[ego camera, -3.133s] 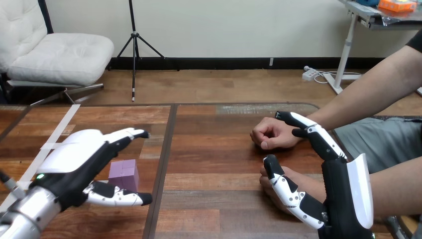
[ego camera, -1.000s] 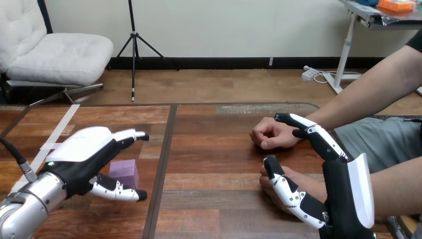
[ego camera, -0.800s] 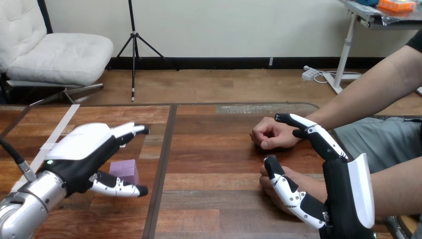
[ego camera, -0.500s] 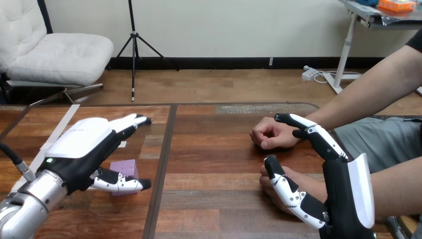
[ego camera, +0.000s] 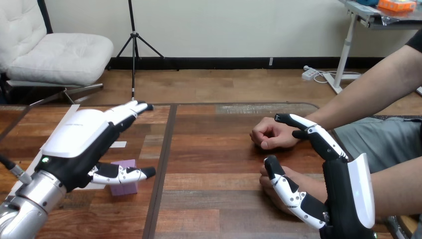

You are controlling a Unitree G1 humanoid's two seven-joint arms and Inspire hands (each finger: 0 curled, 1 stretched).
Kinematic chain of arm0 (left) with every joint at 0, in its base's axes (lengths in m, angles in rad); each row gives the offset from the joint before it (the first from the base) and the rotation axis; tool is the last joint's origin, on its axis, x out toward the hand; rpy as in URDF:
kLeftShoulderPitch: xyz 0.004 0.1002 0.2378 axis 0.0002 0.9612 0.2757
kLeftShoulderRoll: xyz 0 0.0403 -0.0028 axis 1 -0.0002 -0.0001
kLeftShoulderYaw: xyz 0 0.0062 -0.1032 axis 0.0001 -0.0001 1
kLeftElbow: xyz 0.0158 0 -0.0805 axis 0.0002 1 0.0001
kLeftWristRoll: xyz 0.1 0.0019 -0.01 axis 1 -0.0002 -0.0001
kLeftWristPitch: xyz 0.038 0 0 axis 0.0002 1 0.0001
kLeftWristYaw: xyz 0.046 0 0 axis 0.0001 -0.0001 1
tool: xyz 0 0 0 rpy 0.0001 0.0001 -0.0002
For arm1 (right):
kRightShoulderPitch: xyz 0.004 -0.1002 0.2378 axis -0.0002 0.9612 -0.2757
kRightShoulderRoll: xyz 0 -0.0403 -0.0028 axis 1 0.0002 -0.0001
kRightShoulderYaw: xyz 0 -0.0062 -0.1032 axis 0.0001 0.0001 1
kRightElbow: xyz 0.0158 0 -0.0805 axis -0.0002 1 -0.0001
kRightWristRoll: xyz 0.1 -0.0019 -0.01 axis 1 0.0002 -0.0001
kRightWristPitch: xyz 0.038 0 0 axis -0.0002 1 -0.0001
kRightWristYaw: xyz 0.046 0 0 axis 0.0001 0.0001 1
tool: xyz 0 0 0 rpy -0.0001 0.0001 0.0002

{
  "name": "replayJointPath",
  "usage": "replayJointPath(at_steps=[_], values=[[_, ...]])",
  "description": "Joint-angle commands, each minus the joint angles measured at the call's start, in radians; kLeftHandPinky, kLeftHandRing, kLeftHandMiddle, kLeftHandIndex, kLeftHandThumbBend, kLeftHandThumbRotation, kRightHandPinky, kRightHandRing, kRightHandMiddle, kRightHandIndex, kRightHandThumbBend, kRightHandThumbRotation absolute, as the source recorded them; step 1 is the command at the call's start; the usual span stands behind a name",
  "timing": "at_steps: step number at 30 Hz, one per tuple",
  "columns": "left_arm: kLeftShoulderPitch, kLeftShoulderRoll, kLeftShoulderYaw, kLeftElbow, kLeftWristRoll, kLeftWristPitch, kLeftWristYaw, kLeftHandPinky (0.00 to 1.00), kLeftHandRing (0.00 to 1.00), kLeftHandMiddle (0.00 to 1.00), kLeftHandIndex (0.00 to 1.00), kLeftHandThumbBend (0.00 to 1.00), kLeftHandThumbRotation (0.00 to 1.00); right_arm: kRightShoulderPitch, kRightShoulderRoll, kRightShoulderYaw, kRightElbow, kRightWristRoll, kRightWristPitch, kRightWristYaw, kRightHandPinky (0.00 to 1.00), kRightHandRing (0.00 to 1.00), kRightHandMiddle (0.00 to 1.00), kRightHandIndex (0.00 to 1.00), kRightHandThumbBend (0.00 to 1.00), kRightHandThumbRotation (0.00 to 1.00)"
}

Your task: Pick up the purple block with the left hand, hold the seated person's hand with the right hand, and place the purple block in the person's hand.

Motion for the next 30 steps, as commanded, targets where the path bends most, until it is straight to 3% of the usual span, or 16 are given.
replayJointPath(at_steps=[1, 8, 13, 21, 30], values=[[-0.052, 0.013, 0.020, 0.026, 0.003, 0.000, 0.034, 0.86, 0.93, 0.95, 0.92, 0.65, 0.39, -0.051, -0.016, -0.012, -0.016, 0.004, -0.013, -0.001, 0.70, 0.78, 0.77, 0.75, 0.41, 0.42], [-0.068, 0.027, 0.004, 0.024, 0.008, 0.046, -0.012, 0.87, 0.92, 0.94, 0.91, 0.64, 0.32, -0.051, -0.018, -0.010, -0.017, 0.006, -0.010, 0.001, 0.70, 0.77, 0.77, 0.75, 0.41, 0.41], [-0.081, 0.040, -0.010, 0.008, -0.009, 0.107, -0.112, 0.87, 0.91, 0.93, 0.91, 0.63, 0.30, -0.049, -0.019, -0.009, -0.022, 0.010, -0.006, 0.005, 0.70, 0.78, 0.77, 0.75, 0.41, 0.41], [-0.111, 0.051, -0.025, 0.009, -0.004, 0.168, -0.223, 0.83, 0.90, 0.92, 0.90, 0.66, 0.31, -0.046, -0.023, -0.006, -0.026, 0.014, -0.004, 0.008, 0.70, 0.78, 0.77, 0.75, 0.41, 0.41], [-0.148, 0.058, -0.050, 0.035, 0.013, 0.207, -0.283, 0.80, 0.89, 0.91, 0.90, 0.73, 0.31, -0.040, -0.024, -0.006, -0.035, 0.020, -0.001, 0.017, 0.70, 0.78, 0.77, 0.74, 0.41, 0.42]])
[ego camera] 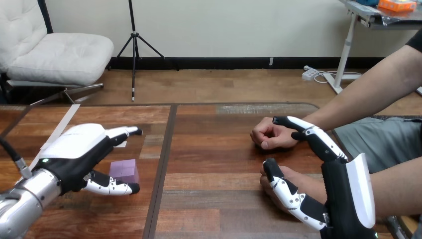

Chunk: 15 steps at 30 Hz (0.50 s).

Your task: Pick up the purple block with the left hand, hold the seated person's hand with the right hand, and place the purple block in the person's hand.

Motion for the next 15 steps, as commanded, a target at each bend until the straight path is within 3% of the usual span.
replayJointPath(at_steps=[1, 9, 15], values=[[-0.099, 0.024, -0.020, 0.011, 0.003, 0.028, -0.031, 0.80, 0.89, 0.91, 0.90, 0.74, 0.31, -0.039, 0.000, -0.007, -0.035, 0.018, -0.002, 0.004, 0.70, 0.78, 0.77, 0.74, 0.41, 0.42], [-0.127, 0.026, -0.038, 0.033, 0.008, 0.069, -0.077, 0.81, 0.91, 0.92, 0.91, 0.79, 0.30, -0.035, 0.000, -0.011, -0.041, 0.015, 0.002, 0.006, 0.70, 0.78, 0.77, 0.74, 0.41, 0.43], [-0.147, 0.028, -0.052, 0.064, 0.010, 0.066, -0.076, 0.81, 0.91, 0.92, 0.92, 0.81, 0.30, -0.034, -0.002, -0.012, -0.042, 0.017, 0.003, 0.009, 0.70, 0.78, 0.77, 0.74, 0.40, 0.43]])
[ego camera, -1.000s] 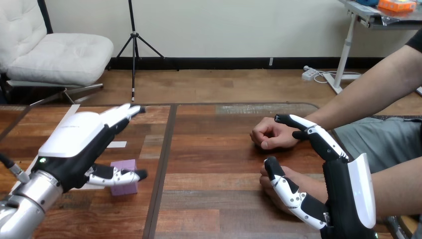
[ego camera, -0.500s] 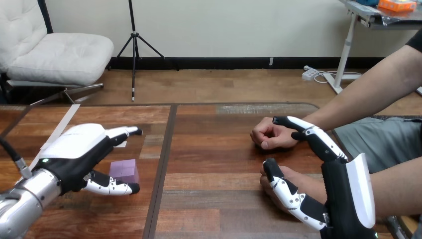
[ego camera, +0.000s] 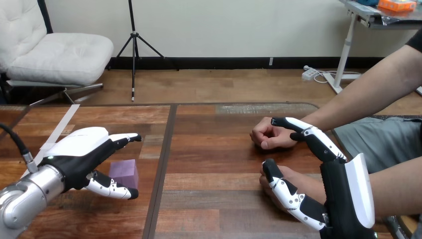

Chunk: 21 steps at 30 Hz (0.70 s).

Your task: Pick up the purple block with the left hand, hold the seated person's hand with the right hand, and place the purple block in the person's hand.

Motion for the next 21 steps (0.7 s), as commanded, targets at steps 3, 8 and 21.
replayJointPath(at_steps=[3, 8, 21], values=[[-0.098, 0.025, -0.014, 0.044, 0.005, -0.007, 0.008, 0.81, 0.91, 0.92, 0.92, 0.81, 0.30, -0.033, -0.001, -0.010, -0.043, 0.022, 0.003, 0.008, 0.70, 0.78, 0.77, 0.74, 0.40, 0.42], [-0.115, 0.022, -0.022, 0.081, 0.001, -0.021, 0.021, 0.82, 0.92, 0.93, 0.92, 0.81, 0.31, -0.032, -0.002, -0.010, -0.044, 0.021, 0.006, 0.012, 0.70, 0.78, 0.77, 0.74, 0.40, 0.42], [-0.167, 0.013, -0.058, 0.194, 0.029, -0.062, 0.092, 0.87, 0.94, 0.96, 0.95, 0.81, 0.37, -0.031, -0.002, -0.011, -0.043, 0.008, 0.006, 0.009, 0.70, 0.77, 0.77, 0.74, 0.41, 0.44]])
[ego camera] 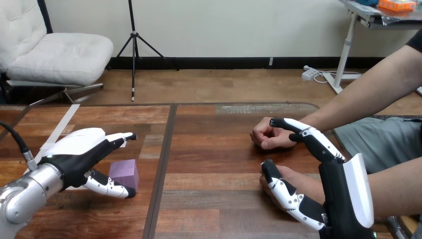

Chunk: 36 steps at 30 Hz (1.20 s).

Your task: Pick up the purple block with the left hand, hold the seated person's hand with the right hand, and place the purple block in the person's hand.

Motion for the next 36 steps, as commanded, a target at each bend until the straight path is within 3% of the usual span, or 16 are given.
replayJointPath(at_steps=[1, 14, 36], values=[[-0.092, 0.012, -0.015, 0.045, 0.020, -0.031, 0.055, 0.87, 0.95, 0.96, 0.95, 0.81, 0.38, -0.031, 0.000, -0.010, -0.042, 0.011, 0.000, -0.001, 0.70, 0.77, 0.77, 0.74, 0.41, 0.45], [-0.139, 0.006, -0.053, 0.146, 0.053, -0.062, 0.124, 0.94, 0.98, 0.98, 0.98, 0.83, 0.51, -0.030, -0.003, -0.012, -0.042, 0.014, 0.007, 0.004, 0.70, 0.77, 0.77, 0.74, 0.41, 0.45], [-0.205, -0.009, -0.085, 0.287, 0.051, -0.109, 0.169, 0.96, 0.98, 0.99, 0.98, 0.84, 0.62, -0.033, -0.005, -0.013, -0.046, 0.009, 0.012, 0.011, 0.70, 0.77, 0.77, 0.74, 0.40, 0.46]])
